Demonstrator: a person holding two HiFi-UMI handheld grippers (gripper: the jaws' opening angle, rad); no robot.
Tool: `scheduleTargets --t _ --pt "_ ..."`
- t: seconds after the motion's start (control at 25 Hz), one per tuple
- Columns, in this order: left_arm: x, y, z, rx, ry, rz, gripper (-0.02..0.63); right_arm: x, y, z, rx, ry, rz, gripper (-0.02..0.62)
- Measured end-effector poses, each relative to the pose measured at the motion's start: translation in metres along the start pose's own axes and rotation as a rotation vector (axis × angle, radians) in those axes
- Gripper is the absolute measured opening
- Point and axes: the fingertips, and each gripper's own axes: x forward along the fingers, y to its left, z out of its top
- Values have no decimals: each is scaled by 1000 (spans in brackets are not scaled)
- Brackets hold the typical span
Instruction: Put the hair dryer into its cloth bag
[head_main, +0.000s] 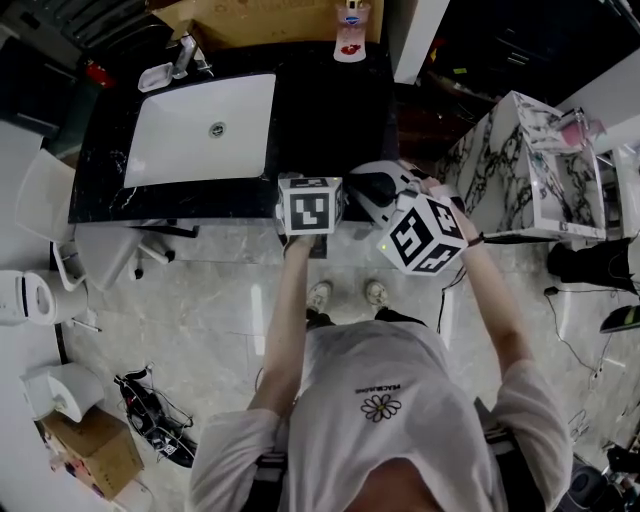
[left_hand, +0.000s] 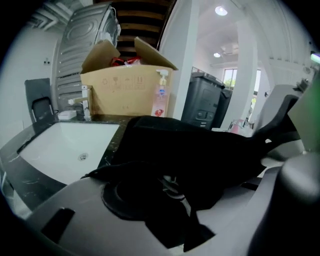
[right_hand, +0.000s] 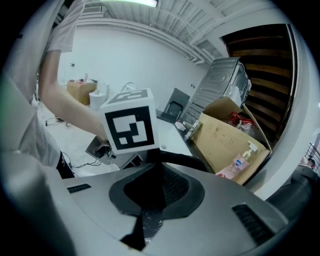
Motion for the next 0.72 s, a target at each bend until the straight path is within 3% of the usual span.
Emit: scheduleTargets --t 0.2,0.4,0.72 --pt "-49 6 19 -22 -120 26 190 -12 -12 15 33 -49 -68 29" --pt "-96 18 37 -34 -215 75 190 -32 -25 36 82 -119 -142 83" --pt "-163 32 81 10 -409 158 181 -78 -61 58 156 -218 -415 86"
